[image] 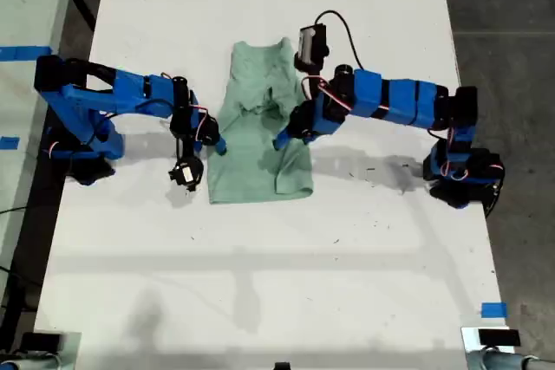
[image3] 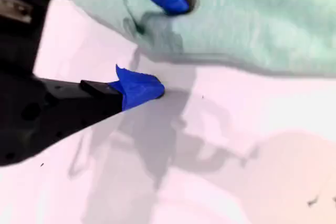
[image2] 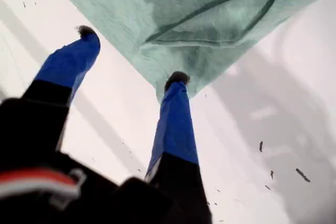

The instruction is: Fold tshirt

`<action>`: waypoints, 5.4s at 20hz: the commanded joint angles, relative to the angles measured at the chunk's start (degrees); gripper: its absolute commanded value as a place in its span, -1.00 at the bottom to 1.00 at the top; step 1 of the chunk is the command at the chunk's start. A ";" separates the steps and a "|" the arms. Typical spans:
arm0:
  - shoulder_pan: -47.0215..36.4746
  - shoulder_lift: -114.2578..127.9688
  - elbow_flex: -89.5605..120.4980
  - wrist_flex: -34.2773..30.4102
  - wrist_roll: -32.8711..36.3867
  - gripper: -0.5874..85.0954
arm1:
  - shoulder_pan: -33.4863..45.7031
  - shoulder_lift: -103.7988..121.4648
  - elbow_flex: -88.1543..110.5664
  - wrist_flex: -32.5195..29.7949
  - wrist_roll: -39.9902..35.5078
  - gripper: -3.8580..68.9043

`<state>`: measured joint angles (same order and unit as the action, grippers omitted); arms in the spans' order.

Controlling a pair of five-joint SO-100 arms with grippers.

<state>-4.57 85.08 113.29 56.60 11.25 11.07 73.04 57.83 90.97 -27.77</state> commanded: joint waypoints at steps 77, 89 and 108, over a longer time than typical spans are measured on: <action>19.78 -31.38 -49.75 23.64 -13.89 -0.63 | -11.95 -28.65 -11.51 -10.02 9.67 -0.63; 25.31 -27.51 -65.21 29.71 -10.02 -0.99 | -18.81 -14.77 -11.87 -3.87 5.89 -0.94; -2.99 -10.90 -69.43 34.98 21.80 -0.99 | 14.68 6.50 -4.31 -4.75 -17.84 -0.94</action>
<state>1.23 69.43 45.35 91.58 25.31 17.58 75.50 54.14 89.56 -37.62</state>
